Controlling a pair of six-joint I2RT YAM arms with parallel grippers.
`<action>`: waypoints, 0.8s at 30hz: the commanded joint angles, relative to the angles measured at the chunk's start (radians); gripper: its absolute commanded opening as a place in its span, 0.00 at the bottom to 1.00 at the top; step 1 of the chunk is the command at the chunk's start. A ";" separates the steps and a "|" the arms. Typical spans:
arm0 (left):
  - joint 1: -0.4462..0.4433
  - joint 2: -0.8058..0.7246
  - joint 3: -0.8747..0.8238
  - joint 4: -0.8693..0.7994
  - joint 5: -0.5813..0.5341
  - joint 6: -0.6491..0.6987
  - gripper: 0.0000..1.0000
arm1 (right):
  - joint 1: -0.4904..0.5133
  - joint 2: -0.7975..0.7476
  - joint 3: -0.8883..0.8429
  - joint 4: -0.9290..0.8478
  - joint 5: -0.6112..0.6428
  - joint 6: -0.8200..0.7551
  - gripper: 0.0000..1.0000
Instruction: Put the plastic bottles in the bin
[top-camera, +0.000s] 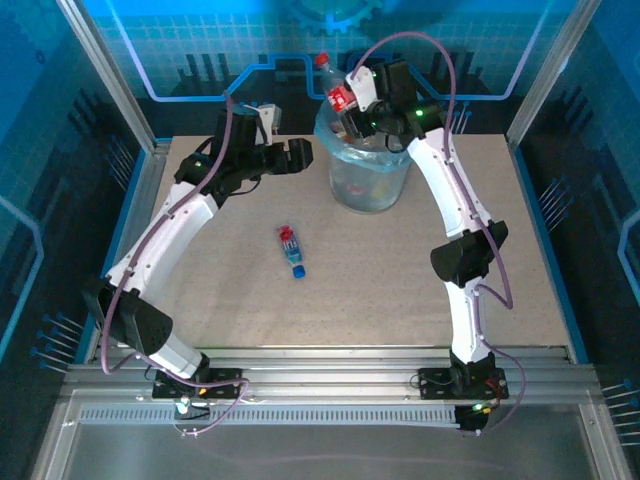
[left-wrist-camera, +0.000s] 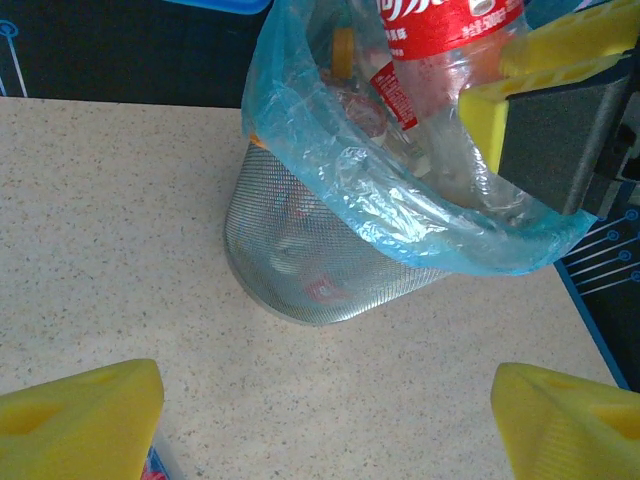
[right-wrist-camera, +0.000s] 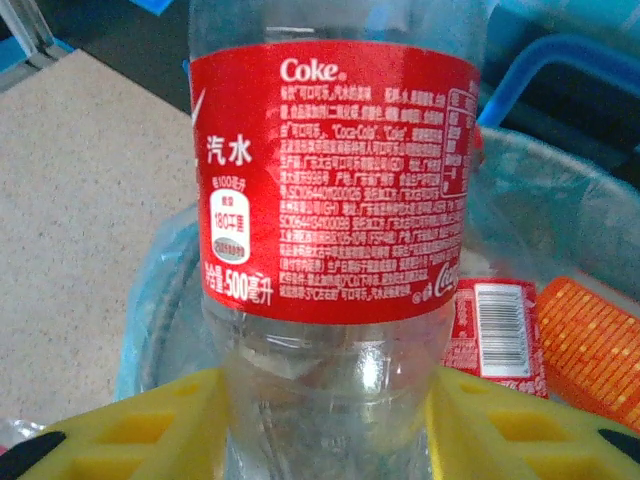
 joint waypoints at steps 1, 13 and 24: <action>0.011 0.013 0.031 -0.014 -0.008 0.029 0.87 | -0.012 -0.026 -0.018 -0.090 -0.008 -0.033 0.51; 0.020 -0.001 0.025 -0.031 -0.012 0.045 0.87 | -0.050 -0.021 -0.130 -0.028 -0.030 0.029 0.59; 0.029 -0.004 0.014 -0.026 -0.013 0.044 0.87 | -0.076 -0.064 -0.155 -0.061 0.031 0.022 0.55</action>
